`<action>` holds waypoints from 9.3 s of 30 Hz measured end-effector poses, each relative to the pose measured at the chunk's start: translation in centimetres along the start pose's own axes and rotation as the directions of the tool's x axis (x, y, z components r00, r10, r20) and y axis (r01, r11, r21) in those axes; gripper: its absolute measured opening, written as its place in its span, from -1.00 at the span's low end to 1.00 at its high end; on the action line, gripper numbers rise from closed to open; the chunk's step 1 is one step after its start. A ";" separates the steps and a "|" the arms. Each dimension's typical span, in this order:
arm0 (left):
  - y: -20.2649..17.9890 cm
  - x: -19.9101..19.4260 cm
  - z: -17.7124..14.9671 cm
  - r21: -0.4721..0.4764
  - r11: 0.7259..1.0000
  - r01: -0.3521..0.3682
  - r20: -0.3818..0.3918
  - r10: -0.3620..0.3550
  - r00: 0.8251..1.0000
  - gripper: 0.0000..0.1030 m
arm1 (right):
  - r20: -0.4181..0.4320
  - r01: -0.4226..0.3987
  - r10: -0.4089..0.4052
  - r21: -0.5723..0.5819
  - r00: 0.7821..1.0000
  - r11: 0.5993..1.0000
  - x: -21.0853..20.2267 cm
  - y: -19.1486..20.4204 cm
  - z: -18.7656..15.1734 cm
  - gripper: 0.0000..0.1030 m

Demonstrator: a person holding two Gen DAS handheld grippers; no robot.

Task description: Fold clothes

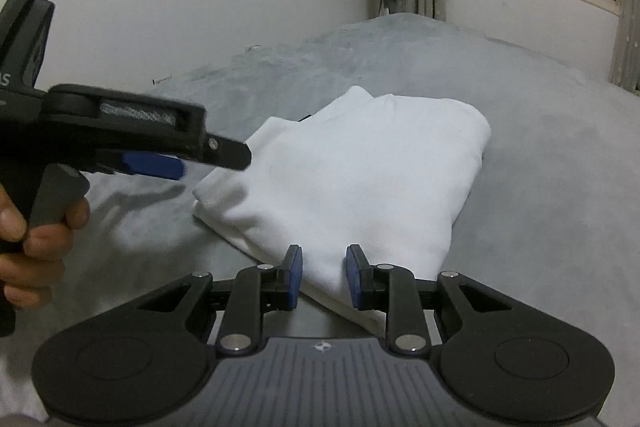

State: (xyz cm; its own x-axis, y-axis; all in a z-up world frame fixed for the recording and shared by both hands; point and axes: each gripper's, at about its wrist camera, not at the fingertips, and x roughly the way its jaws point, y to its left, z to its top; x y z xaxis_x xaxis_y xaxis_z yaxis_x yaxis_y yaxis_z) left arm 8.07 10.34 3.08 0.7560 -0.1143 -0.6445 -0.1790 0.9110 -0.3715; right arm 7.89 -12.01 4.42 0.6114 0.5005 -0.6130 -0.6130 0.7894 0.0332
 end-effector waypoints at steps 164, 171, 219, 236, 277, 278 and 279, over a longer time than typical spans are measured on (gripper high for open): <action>-3.1 3.3 -3.3 0.469 0.878 -0.094 0.080 0.063 0.995 0.57 | -0.016 0.114 -0.114 0.280 0.993 0.953 10.4 -10.0 7.3 -0.90; -3.2 3.4 -3.7 0.475 0.875 -0.098 0.086 0.065 0.994 0.57 | -0.022 0.148 -0.152 0.395 0.988 0.907 13.1 -13.5 8.4 -0.95; -3.2 3.0 -3.7 0.453 0.888 -0.078 0.079 0.047 0.996 0.58 | 0.152 -0.092 -0.007 0.632 0.988 0.769 10.4 -19.4 6.3 -0.40; -2.3 3.0 -2.9 0.419 0.907 -0.032 0.048 0.013 0.999 0.61 | -0.057 -0.027 0.032 0.088 0.998 0.996 1.8 -4.8 3.2 -0.29; -1.8 3.3 -2.6 0.406 0.914 -0.016 0.039 0.000 0.999 0.66 | 0.011 -0.071 0.075 0.494 0.997 0.866 2.5 -7.6 -1.7 -0.13; -1.8 3.3 -2.6 0.404 0.915 -0.015 0.039 -0.001 0.999 0.66 | 0.033 -0.098 0.095 0.527 0.995 0.844 2.5 -7.9 -2.0 -0.06; -1.8 3.3 -2.6 0.401 0.916 -0.013 0.038 -0.002 0.999 0.66 | 0.061 -0.134 0.121 0.573 0.991 0.808 2.5 -8.5 -2.4 -0.04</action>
State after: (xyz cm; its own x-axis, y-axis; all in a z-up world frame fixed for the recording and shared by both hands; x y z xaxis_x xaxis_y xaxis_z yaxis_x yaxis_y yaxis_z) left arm 9.22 7.30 -0.09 0.7797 -0.1013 -0.6179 0.0789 0.9949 -0.0635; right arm 13.44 -18.29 0.73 0.5619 0.6130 -0.5554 -0.2903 0.7749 0.5615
